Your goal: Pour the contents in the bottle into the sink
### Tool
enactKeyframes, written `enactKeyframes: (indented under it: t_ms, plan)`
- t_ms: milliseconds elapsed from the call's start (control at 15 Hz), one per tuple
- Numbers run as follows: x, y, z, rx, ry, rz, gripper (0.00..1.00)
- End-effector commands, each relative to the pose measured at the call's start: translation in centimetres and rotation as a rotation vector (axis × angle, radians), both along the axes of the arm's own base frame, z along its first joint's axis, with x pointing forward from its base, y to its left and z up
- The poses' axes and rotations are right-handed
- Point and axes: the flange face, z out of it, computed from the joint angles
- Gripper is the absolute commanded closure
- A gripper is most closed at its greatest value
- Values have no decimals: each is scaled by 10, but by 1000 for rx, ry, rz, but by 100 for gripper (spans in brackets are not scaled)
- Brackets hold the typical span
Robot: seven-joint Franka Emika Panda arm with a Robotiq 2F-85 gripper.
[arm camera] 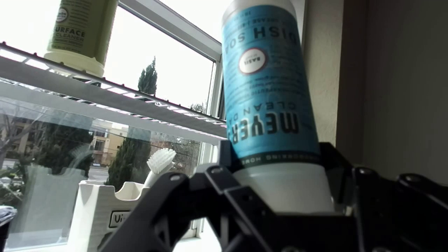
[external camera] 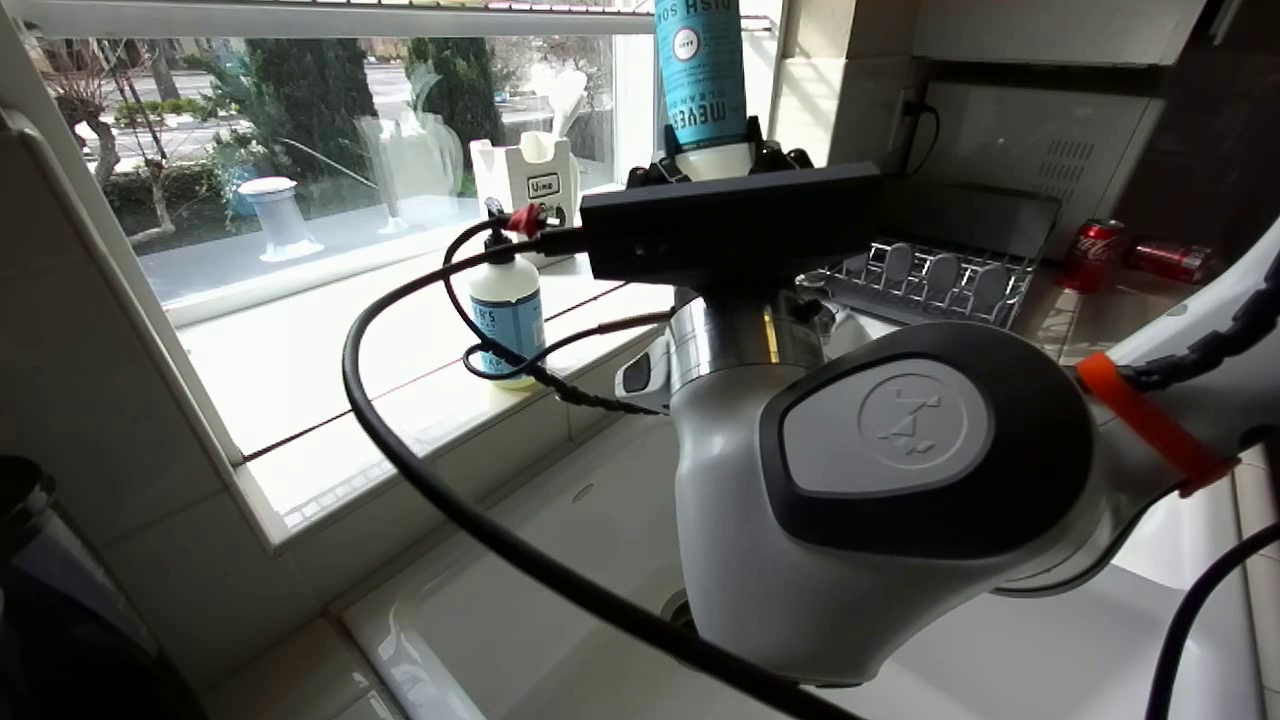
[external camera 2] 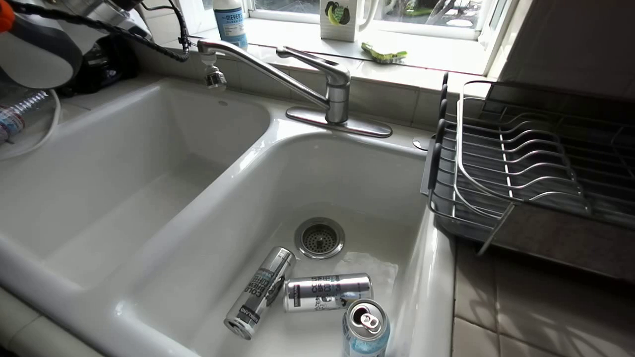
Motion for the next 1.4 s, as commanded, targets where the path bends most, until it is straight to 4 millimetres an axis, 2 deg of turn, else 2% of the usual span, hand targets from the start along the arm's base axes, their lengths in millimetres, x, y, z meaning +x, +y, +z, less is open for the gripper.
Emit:
enactKeyframes:
  t_ms: [0, 1333]
  plan:
    - [0, 4, -3, -17, -34, 19, 62]
    - [1, 4, -3, -4, -47, 35, 62]
